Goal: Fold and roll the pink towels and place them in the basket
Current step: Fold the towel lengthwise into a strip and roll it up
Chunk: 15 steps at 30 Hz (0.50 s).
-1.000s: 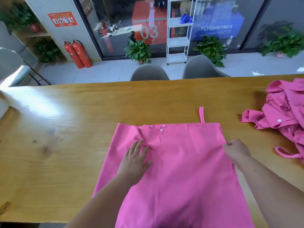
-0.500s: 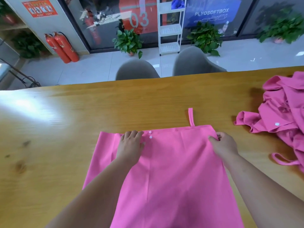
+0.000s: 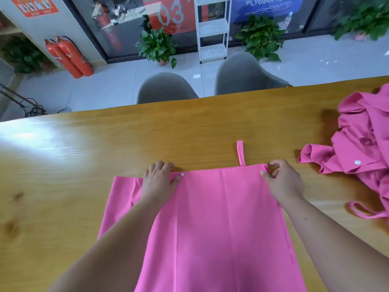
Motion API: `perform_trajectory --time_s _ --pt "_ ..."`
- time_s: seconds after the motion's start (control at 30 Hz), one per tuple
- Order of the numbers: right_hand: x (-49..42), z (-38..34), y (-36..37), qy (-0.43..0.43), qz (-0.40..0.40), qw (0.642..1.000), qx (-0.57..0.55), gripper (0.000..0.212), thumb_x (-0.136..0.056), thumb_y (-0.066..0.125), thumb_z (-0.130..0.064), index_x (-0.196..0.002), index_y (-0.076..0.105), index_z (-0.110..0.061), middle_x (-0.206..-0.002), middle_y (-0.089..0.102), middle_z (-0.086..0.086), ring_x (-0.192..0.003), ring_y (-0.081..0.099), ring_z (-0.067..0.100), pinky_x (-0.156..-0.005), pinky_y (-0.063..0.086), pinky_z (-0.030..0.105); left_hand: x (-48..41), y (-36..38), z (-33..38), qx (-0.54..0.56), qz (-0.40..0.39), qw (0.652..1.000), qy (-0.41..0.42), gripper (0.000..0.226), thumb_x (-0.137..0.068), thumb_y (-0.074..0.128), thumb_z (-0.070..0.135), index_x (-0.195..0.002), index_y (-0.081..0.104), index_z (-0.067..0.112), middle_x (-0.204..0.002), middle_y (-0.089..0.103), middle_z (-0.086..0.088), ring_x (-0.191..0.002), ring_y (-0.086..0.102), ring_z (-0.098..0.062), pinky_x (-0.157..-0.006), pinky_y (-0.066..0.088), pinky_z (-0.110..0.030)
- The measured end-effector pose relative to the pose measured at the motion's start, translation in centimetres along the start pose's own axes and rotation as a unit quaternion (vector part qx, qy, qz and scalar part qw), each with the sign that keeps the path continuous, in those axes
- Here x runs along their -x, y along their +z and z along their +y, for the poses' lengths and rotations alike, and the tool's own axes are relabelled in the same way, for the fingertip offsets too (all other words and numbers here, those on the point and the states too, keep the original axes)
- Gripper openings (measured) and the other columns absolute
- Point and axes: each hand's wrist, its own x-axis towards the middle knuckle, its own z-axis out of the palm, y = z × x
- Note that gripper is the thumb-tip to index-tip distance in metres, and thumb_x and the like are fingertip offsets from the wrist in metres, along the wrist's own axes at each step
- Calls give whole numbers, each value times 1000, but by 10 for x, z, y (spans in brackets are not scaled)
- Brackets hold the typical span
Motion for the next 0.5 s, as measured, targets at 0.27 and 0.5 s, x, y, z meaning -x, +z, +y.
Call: perform_trajectory --time_s 0.27,0.5 --pt "-23 -7 -15 10 -93 995 36 14 -89 82 -37 -89 71 -28 -82 66 -13 -86 66 19 -75 49 31 -29 -17 10 -58 -166 984 26 32 -97 61 61 -112 67 33 -117 62 2 -118 51 -26 -103 41 -42" --pt "-19 -5 -32 -18 -73 993 -91 15 -89 82 -19 -97 78 -31 -91 76 -6 -92 71 15 -83 52 31 -33 -45 1 120 -146 982 19 23 -81 89 41 -80 68 33 -81 66 9 -76 60 -17 -63 45 -30"
